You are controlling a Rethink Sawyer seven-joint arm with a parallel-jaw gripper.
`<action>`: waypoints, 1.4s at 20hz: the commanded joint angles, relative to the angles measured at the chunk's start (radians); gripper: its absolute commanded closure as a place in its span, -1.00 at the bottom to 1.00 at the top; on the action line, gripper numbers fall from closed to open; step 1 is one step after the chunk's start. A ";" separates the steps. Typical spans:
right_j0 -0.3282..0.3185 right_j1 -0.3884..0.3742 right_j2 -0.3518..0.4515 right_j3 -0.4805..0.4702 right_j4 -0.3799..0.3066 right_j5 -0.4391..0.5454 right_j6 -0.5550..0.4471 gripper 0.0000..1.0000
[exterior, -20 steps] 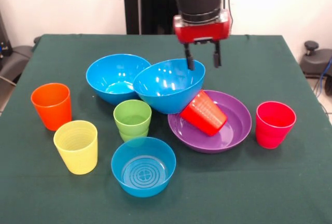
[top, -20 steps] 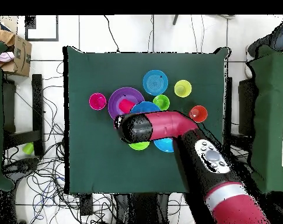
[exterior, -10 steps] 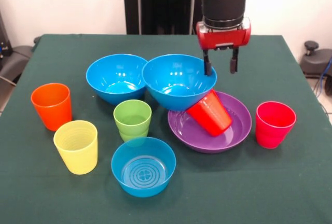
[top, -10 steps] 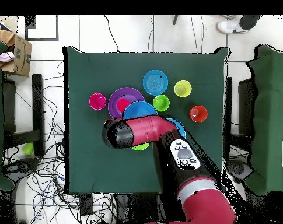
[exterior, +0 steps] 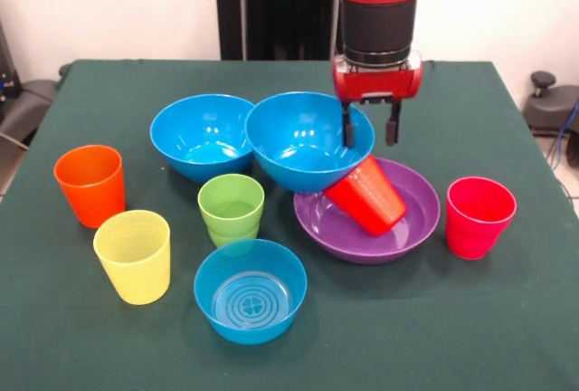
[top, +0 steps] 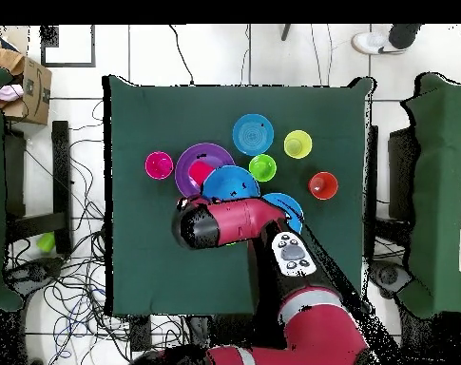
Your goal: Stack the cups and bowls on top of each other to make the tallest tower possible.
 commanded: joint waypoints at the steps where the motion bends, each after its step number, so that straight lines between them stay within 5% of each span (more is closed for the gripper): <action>1: 0.040 0.115 -0.047 -0.056 0.040 -0.091 0.186 -1.00; 19: 0.018 0.142 0.001 -0.035 0.130 -0.125 0.146 -1.00; 28: -0.023 0.044 0.068 -0.005 0.204 0.046 0.099 -1.00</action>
